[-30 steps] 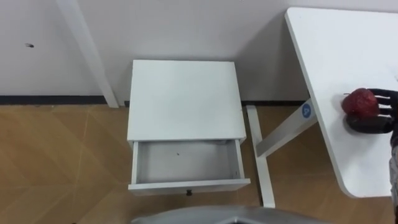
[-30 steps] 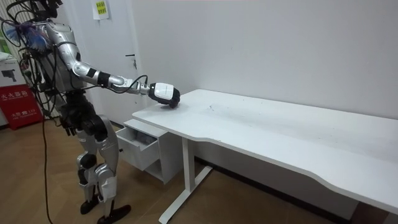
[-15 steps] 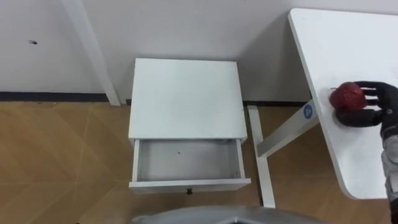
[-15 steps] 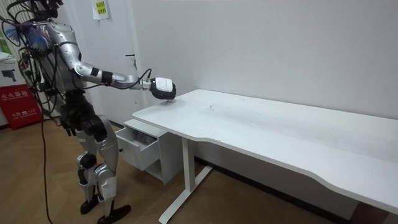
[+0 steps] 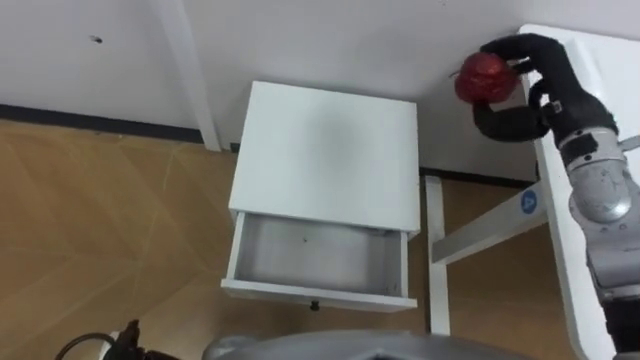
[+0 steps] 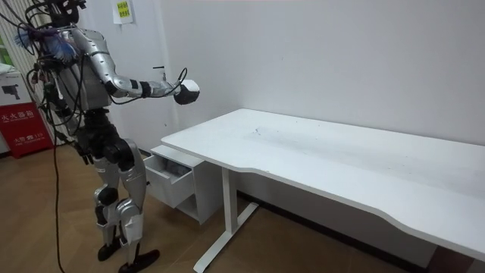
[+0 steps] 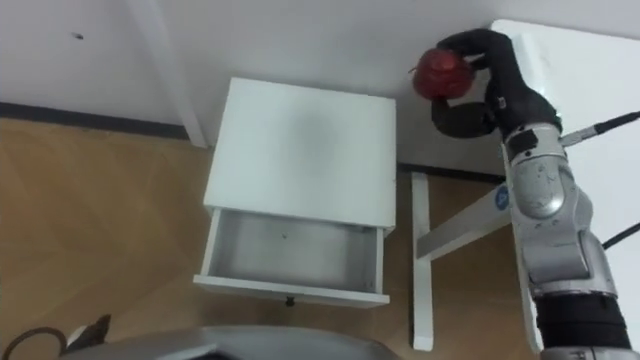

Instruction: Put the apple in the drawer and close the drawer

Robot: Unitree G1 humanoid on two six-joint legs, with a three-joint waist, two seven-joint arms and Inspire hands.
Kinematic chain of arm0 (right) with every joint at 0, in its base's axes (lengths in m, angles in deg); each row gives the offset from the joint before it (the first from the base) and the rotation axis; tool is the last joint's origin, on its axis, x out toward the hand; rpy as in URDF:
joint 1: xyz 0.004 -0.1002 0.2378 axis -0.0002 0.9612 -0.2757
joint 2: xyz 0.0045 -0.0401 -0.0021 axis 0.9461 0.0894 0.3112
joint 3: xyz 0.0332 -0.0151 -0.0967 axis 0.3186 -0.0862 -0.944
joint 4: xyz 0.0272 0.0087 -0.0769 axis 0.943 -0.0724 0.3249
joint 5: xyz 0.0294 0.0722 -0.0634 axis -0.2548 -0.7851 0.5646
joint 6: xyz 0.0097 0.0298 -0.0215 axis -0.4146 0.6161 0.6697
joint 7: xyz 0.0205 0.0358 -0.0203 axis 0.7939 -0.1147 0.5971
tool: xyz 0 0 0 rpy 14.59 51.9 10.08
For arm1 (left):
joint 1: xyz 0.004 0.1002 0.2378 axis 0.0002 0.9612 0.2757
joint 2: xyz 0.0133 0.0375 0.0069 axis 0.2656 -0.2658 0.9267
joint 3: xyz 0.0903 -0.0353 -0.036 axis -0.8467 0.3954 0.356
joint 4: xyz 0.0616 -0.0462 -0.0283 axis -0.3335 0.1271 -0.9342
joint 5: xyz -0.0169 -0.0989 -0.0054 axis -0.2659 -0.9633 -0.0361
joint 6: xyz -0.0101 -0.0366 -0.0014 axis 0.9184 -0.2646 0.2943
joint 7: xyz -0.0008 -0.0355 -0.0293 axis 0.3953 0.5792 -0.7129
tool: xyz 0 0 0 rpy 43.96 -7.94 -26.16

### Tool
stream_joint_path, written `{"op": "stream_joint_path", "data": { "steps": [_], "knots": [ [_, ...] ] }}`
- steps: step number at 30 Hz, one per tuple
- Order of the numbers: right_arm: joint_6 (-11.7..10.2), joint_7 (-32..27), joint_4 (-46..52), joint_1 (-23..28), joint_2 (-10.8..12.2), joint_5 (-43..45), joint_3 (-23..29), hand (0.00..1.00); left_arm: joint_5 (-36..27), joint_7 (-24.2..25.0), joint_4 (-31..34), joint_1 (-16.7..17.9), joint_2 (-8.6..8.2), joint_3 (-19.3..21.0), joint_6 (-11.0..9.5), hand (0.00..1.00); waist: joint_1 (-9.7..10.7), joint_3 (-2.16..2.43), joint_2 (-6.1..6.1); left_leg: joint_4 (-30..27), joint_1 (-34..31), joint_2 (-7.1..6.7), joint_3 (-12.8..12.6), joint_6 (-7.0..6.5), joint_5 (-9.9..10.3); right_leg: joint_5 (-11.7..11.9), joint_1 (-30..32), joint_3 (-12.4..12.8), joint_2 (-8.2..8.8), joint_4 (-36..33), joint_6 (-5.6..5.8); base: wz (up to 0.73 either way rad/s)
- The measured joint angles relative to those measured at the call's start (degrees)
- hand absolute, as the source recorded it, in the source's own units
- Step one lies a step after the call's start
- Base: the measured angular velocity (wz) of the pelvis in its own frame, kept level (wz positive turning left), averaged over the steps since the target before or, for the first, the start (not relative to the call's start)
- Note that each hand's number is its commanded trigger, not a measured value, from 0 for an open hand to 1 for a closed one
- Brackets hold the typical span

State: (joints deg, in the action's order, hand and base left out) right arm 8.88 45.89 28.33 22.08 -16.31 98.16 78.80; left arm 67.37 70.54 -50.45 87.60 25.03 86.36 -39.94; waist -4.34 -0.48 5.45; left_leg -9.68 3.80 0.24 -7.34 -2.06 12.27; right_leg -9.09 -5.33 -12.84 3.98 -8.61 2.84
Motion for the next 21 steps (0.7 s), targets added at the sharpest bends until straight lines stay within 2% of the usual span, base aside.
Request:
{"op": "stream_joint_path", "data": {
  "steps": [2,4,9,15,21],
  "knots": [
    [0.03,1.15,-0.41,0.01,1.56,-0.01,-2.2,1.0,0.0,0.03,-0.01,-0.49,-0.12,-1.14,-0.02,0.0,-0.42,-0.26,-0.38,0.04,-0.21,-0.03,0.09,0.0,0.0,0.0,0.06,-0.15,0.04,0.05,0.0,0.06],
    [0.34,2.12,-0.54,0.07,1.87,-0.01,-3.53,1.0,0.02,0.03,-0.01,-0.64,-0.14,-1.07,-0.02,0.0,-0.7,-0.34,-0.78,0.04,-0.48,-0.04,0.07,0.0,0.0,0.0,0.33,-0.24,0.05,0.05,0.0,0.0],
    [0.43,4.75,0.01,0.09,2.68,1.55,-4.9,1.0,0.25,0.37,-0.15,-0.27,-0.32,-1.05,0.01,0.0,-1.02,-0.1,-1.2,0.02,-0.99,0.0,0.19,0.0,0.0,0.0,0.58,-1.4,0.09,0.06,0.0,0.03],
    [0.82,8.53,-0.2,0.95,3.61,7.2,-10.95,1.0,0.05,0.36,-0.2,-0.47,-0.95,-1.6,0.15,0.0,-1.19,0.32,-1.58,0.02,-0.96,-0.03,0.2,0.0,0.0,0.0,0.55,-1.39,0.15,0.08,0.0,0.0],
    [1.22,13.12,-0.37,2.76,3.92,9.93,-13.82,1.0,0.08,0.43,-0.51,-1.49,-1.06,-3.5,-0.03,0.0,-2.17,0.32,-1.59,0.02,-1.12,-0.08,0.23,0.0,0.0,0.0,0.47,-1.37,0.2,0.08,0.0,0.0]
  ]
}}
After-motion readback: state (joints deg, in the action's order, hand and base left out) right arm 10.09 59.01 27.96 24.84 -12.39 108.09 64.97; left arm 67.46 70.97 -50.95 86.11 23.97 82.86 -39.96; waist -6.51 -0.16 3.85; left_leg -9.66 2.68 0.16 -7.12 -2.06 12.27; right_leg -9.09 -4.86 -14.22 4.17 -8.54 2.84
